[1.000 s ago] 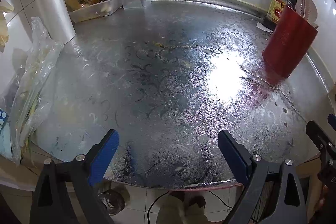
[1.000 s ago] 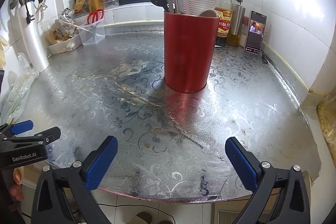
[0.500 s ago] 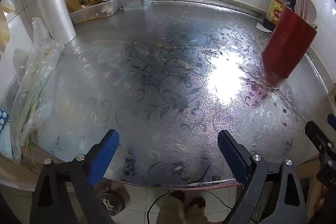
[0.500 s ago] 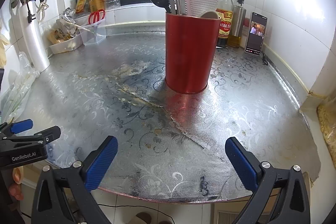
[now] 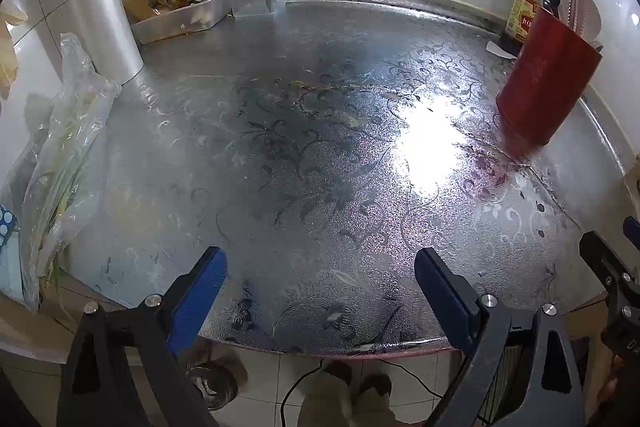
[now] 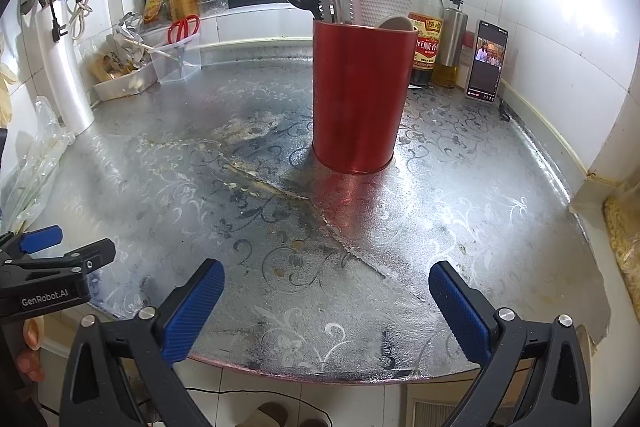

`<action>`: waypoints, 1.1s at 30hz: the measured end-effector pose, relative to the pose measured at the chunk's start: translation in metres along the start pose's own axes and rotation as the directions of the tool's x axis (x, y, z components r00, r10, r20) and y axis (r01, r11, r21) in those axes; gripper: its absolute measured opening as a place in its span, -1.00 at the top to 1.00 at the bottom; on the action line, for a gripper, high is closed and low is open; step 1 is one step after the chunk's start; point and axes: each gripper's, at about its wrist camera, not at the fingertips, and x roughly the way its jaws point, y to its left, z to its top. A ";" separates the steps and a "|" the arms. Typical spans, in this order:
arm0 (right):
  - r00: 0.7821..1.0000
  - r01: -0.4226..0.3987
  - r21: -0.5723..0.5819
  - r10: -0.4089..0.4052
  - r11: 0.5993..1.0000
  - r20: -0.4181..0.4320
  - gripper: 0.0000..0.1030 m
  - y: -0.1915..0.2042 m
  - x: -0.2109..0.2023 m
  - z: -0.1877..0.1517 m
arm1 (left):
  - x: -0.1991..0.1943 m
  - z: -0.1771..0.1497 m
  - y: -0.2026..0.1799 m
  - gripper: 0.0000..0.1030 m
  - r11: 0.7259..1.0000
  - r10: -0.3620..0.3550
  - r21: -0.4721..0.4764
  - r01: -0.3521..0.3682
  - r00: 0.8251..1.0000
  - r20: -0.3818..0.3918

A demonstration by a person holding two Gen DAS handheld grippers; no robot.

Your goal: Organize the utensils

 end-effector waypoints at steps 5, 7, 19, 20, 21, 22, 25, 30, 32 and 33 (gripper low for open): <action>1.000 -0.002 -0.001 0.002 1.000 -0.001 -1.00 -0.001 0.000 -0.001 | -0.001 0.000 -0.002 -0.85 1.000 0.002 0.002 -0.002 1.000 0.000; 1.000 -0.003 -0.002 0.003 1.000 -0.001 -1.00 -0.002 0.001 -0.001 | -0.001 -0.001 -0.002 -0.85 1.000 0.003 0.002 -0.003 1.000 -0.001; 1.000 -0.003 0.003 0.003 1.000 -0.004 -1.00 -0.003 0.002 0.000 | 0.001 0.001 -0.002 -0.85 1.000 0.002 0.005 -0.002 1.000 -0.001; 1.000 -0.004 0.004 0.004 1.000 -0.004 -1.00 -0.003 0.002 0.000 | 0.001 0.001 -0.001 -0.85 1.000 0.001 0.005 -0.001 1.000 -0.001; 1.000 -0.003 0.004 0.003 1.000 -0.005 -1.00 -0.003 0.002 0.000 | 0.002 0.002 -0.001 -0.85 1.000 0.001 0.006 -0.001 1.000 -0.001; 1.000 -0.003 0.005 0.003 1.000 -0.006 -1.00 -0.003 0.002 0.000 | 0.002 0.002 0.000 -0.85 1.000 0.003 0.006 -0.003 1.000 -0.001; 1.000 -0.005 0.004 0.005 1.000 -0.006 -1.00 -0.003 0.003 0.001 | 0.002 0.002 0.000 -0.84 1.000 0.004 0.003 -0.004 1.000 -0.002; 1.000 -0.003 0.003 0.003 1.000 -0.008 -1.00 -0.003 0.004 0.001 | 0.003 0.003 0.002 -0.85 1.000 0.004 0.002 -0.004 1.000 -0.002; 1.000 -0.002 0.004 0.002 1.000 -0.008 -1.00 -0.003 0.004 0.001 | 0.004 0.004 0.001 -0.85 1.000 0.005 0.003 -0.005 1.000 -0.002; 1.000 -0.001 0.005 0.001 1.000 -0.007 -1.00 -0.003 0.004 0.001 | 0.004 0.004 0.001 -0.85 1.000 0.005 0.004 -0.005 1.000 -0.002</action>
